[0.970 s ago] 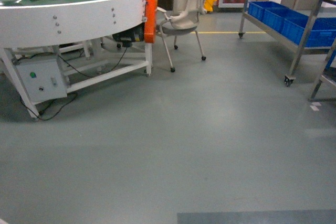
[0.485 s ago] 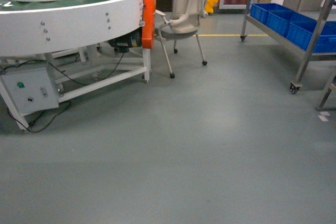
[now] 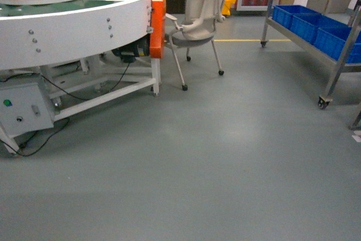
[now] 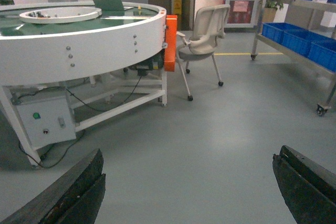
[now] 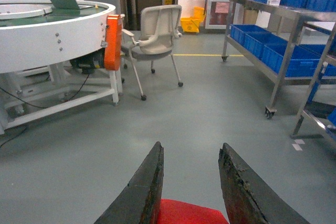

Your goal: Pick red block from blue box to shelf

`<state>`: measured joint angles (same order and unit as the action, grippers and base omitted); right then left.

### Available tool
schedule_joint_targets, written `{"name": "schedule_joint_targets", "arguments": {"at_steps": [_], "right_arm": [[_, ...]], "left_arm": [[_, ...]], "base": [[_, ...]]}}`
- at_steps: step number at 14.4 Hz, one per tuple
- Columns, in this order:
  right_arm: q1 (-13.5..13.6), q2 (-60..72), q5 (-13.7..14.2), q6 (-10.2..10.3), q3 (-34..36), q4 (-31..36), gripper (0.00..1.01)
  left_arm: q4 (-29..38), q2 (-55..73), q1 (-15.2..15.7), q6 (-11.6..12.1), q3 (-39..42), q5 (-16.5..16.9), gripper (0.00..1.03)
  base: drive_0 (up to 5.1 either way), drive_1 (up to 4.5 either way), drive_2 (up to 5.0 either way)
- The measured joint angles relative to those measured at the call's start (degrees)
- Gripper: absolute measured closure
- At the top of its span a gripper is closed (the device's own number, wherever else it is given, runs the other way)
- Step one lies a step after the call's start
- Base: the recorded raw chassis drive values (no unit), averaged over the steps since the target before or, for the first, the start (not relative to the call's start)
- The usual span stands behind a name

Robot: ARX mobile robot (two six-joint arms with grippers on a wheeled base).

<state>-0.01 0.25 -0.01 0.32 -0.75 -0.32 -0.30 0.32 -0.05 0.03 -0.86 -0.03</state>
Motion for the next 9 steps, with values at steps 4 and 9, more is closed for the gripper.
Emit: {"name": "schedule_joint_targets", "arguments": {"at_steps": [4, 9], "right_arm": [[0.0, 0.0, 0.0, 0.0, 0.0, 0.0, 0.74], [0.0, 0.0, 0.0, 0.0, 0.0, 0.0, 0.74]], "left_arm": [[0.0, 0.0, 0.0, 0.0, 0.0, 0.0, 0.05], [0.0, 0.0, 0.0, 0.0, 0.0, 0.0, 0.05]], "base": [[0.0, 4.06, -4.0], [0.0, 4.06, -4.0]]}}
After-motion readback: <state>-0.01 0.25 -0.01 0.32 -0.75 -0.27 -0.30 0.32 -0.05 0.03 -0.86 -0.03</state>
